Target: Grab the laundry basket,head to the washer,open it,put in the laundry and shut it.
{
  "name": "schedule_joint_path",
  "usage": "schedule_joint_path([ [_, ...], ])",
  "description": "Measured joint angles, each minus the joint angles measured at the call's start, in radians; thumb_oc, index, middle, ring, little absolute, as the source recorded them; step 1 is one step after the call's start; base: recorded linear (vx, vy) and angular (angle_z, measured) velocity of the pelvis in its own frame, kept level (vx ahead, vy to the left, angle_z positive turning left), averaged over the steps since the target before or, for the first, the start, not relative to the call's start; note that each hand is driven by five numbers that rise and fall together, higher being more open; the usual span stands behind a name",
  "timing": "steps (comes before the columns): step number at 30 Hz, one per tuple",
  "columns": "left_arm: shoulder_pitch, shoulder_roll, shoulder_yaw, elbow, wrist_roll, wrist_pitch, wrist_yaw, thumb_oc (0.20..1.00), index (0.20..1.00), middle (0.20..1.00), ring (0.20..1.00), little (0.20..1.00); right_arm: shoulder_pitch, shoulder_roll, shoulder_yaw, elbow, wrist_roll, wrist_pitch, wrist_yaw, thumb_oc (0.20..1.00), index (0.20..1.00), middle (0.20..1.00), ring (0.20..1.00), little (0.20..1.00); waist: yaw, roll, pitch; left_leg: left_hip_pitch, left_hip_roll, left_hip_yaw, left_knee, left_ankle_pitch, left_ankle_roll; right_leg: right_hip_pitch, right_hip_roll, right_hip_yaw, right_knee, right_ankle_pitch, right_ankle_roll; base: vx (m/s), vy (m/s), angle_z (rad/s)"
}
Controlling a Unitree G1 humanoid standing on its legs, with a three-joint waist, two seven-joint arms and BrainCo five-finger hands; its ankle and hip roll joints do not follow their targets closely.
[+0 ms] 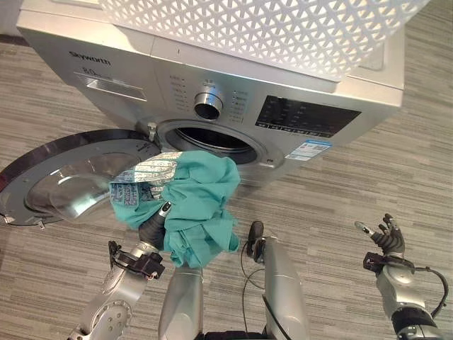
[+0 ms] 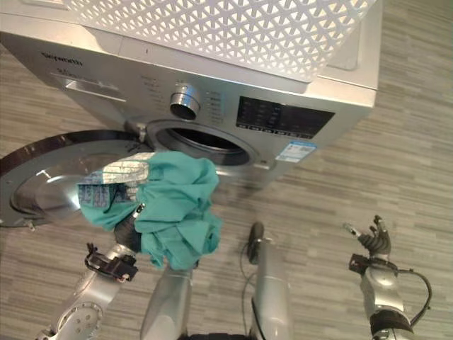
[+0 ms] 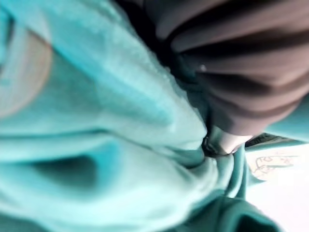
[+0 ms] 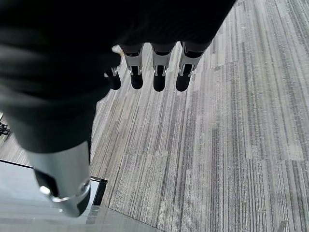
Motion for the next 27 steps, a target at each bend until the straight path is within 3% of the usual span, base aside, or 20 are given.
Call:
schedule_joint_path([
  [4,-0.065,-0.003,-0.02,0.131,0.029,-0.002,0.047,0.2,0.2,0.2,0.2,0.2,-0.039,0.0,0.029,0.0,0.0,0.001,-0.005,1.0,1.0,1.0,1.0,1.0,-0.014,-0.019,0.038,-0.141,-0.003,0.005,0.105,-0.017,-0.016,-0.134,-0.002,0.019,0.081,0.003,-0.001,-0.02,0.037,-0.05],
  [9,-0.17,-0.082,-0.016,0.337,0.031,-0.025,0.094,0.2,0.2,0.2,0.2,0.2,-0.05,-0.003,0.053,-0.08,-0.007,0.0,-0.024,1.0,1.0,1.0,1.0,1.0,-0.035,-0.023,0.043,-0.225,0.002,0.009,0.151,-0.031,-0.009,-0.209,0.014,0.029,0.094,0.004,0.001,0.01,0.03,-0.1],
  [11,-0.219,-0.093,-0.013,0.397,0.031,-0.027,0.122,0.2,0.2,0.2,0.2,0.2,-0.052,-0.003,0.077,-0.127,-0.022,0.0,-0.026,1.0,1.0,1.0,1.0,1.0,-0.058,-0.039,0.048,-0.259,0.007,0.013,0.168,-0.038,-0.013,-0.243,0.017,0.027,0.097,0.005,0.002,0.03,0.054,-0.15],
  [13,-0.311,-0.126,0.011,0.547,0.034,-0.033,0.143,0.2,0.2,0.2,0.2,0.2,-0.072,-0.007,0.091,-0.166,-0.04,-0.001,-0.026,1.0,1.0,1.0,1.0,1.0,-0.061,-0.054,0.049,-0.282,0.025,0.035,0.185,-0.054,-0.01,-0.276,0.033,0.05,0.101,0.008,0.002,0.05,0.047,-0.37],
  [16,-0.473,-0.217,0.098,0.792,-0.015,-0.04,0.161,0.2,0.2,0.2,0.2,0.2,-0.118,-0.006,0.153,-0.219,-0.048,-0.004,-0.029,1.0,1.0,1.0,1.0,1.0,-0.094,-0.072,0.047,-0.293,0.06,0.064,0.222,-0.084,0.0,-0.292,0.061,0.07,0.102,0.026,0.017,0.08,0.036,-0.43],
  [18,-0.66,-0.23,0.142,0.985,-0.056,-0.044,0.196,0.2,0.2,0.2,0.2,0.2,-0.178,-0.005,0.193,-0.216,-0.047,-0.006,-0.026,1.0,1.0,1.0,1.0,1.0,-0.133,-0.094,0.045,-0.31,0.083,0.077,0.263,-0.114,0.003,-0.315,0.08,0.082,0.129,0.026,0.021,0.08,0.027,-0.41],
  [22,-1.018,-0.137,0.205,1.184,-0.137,-0.054,0.265,0.2,0.2,0.2,0.2,0.2,-0.289,-0.018,0.25,-0.158,-0.041,-0.005,-0.042,1.0,1.0,1.0,1.0,1.0,-0.197,-0.128,0.043,-0.354,0.106,0.088,0.309,-0.147,-0.006,-0.373,0.097,0.086,0.175,0.012,0.014,0.08,0.015,-0.2],
  [25,-1.272,0.061,0.181,1.208,-0.19,-0.072,0.302,0.2,0.2,0.2,0.2,0.2,-0.276,-0.089,0.275,-0.149,-0.047,0.001,-0.032,1.0,1.0,1.0,1.0,1.0,-0.231,-0.131,0.042,-0.371,0.126,0.082,0.331,-0.166,-0.031,-0.402,0.122,0.079,0.2,0.001,0.0,0.09,-0.034,-0.16],
  [27,-1.508,0.225,0.066,1.201,-0.217,-0.094,0.35,0.2,0.2,0.2,0.2,0.2,-0.196,-0.134,0.239,-0.198,-0.048,-0.001,-0.02,1.0,1.0,1.0,1.0,1.0,-0.253,-0.133,0.039,-0.408,0.139,0.059,0.339,-0.172,-0.041,-0.431,0.122,0.059,0.213,-0.005,-0.008,0.1,-0.087,-0.06],
])
